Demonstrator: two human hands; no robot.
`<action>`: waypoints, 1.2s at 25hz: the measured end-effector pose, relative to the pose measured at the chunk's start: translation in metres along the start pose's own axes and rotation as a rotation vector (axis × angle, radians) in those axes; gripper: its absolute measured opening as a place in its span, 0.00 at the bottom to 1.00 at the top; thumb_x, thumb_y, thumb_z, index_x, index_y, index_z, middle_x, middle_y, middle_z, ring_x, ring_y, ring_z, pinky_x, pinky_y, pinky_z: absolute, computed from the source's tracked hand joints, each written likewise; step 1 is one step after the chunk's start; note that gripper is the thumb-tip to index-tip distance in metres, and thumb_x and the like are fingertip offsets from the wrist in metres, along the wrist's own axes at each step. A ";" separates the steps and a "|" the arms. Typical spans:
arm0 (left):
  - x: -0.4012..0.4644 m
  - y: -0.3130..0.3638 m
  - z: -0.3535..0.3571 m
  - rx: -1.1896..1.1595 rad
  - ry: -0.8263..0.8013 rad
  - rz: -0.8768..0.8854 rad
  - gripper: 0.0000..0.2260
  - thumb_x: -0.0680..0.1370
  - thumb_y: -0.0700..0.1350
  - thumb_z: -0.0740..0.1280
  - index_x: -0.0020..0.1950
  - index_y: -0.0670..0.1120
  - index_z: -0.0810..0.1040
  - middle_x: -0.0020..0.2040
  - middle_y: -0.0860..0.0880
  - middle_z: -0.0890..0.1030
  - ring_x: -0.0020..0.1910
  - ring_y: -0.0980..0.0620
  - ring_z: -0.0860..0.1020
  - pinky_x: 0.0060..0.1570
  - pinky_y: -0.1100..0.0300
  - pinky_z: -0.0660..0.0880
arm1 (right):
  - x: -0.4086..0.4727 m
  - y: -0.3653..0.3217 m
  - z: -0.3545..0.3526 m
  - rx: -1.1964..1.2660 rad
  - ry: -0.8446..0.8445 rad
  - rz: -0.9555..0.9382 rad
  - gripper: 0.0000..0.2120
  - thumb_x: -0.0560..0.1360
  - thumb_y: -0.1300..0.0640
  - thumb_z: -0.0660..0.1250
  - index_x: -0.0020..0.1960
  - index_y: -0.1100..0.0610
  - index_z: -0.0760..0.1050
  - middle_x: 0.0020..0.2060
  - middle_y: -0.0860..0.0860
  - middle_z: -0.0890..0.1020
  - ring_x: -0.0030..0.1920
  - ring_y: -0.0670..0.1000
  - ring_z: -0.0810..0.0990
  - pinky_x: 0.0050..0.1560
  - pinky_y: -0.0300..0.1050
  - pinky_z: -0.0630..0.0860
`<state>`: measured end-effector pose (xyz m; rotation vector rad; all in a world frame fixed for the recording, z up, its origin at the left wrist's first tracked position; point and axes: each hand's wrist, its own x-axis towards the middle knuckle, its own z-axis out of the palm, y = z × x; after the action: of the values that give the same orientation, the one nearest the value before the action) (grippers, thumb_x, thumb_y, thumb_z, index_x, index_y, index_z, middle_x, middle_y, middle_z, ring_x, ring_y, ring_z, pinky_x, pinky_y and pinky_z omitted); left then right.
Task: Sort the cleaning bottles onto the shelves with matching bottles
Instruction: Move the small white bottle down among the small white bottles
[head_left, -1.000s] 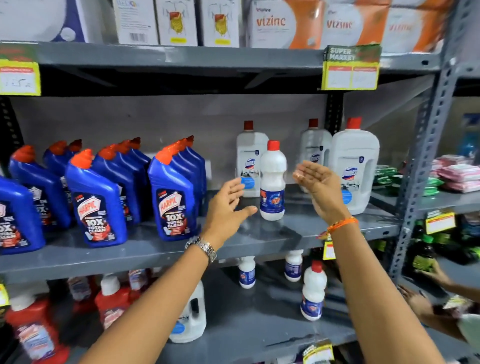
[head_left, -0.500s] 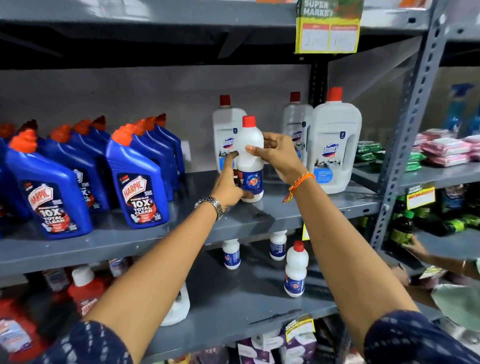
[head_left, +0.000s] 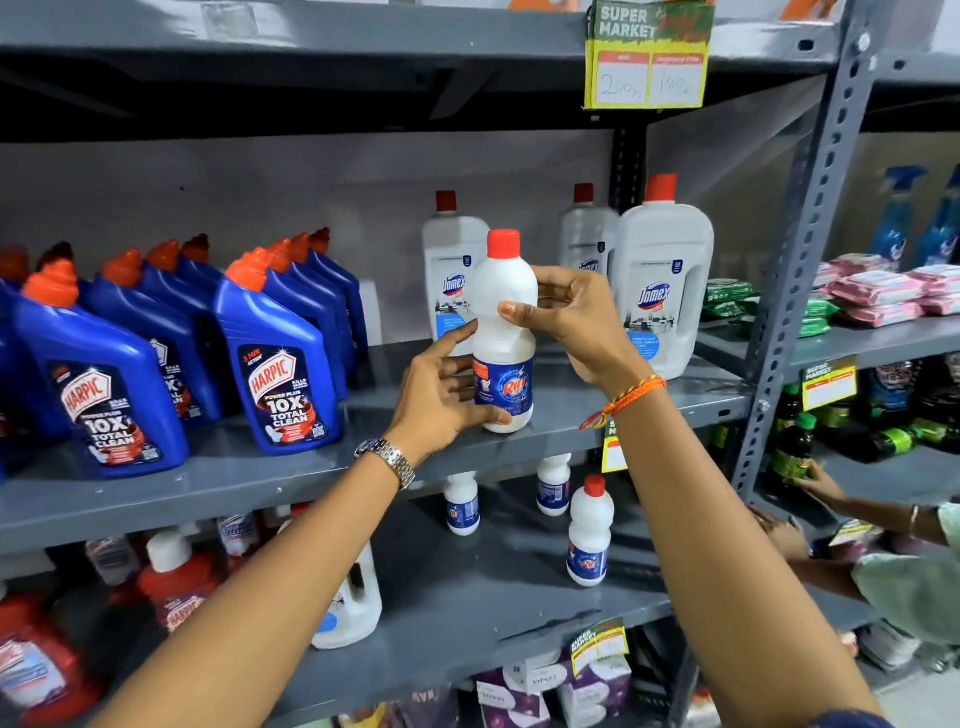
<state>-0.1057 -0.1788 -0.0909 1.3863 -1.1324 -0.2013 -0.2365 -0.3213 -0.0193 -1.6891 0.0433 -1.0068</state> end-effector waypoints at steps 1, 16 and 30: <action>-0.009 0.006 0.000 -0.004 -0.011 0.017 0.45 0.54 0.40 0.86 0.62 0.71 0.73 0.56 0.50 0.84 0.54 0.52 0.85 0.51 0.57 0.83 | -0.010 -0.007 -0.001 0.013 0.004 -0.011 0.19 0.66 0.61 0.81 0.56 0.58 0.84 0.49 0.54 0.89 0.50 0.53 0.88 0.48 0.46 0.84; -0.184 -0.083 0.032 0.030 -0.041 -0.053 0.44 0.55 0.50 0.87 0.67 0.66 0.73 0.57 0.60 0.85 0.56 0.57 0.85 0.53 0.64 0.81 | -0.178 0.077 -0.001 0.119 -0.121 0.157 0.28 0.58 0.66 0.83 0.56 0.54 0.85 0.50 0.52 0.89 0.50 0.50 0.88 0.49 0.42 0.83; -0.169 -0.268 0.044 0.086 0.053 -0.429 0.42 0.55 0.43 0.87 0.66 0.54 0.76 0.60 0.49 0.85 0.58 0.53 0.84 0.57 0.50 0.82 | -0.163 0.266 0.026 -0.018 -0.112 0.468 0.30 0.60 0.71 0.82 0.61 0.61 0.82 0.55 0.54 0.87 0.55 0.52 0.87 0.55 0.50 0.83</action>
<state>-0.0914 -0.1577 -0.4095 1.6918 -0.7963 -0.4237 -0.2048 -0.3220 -0.3311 -1.6443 0.3582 -0.5625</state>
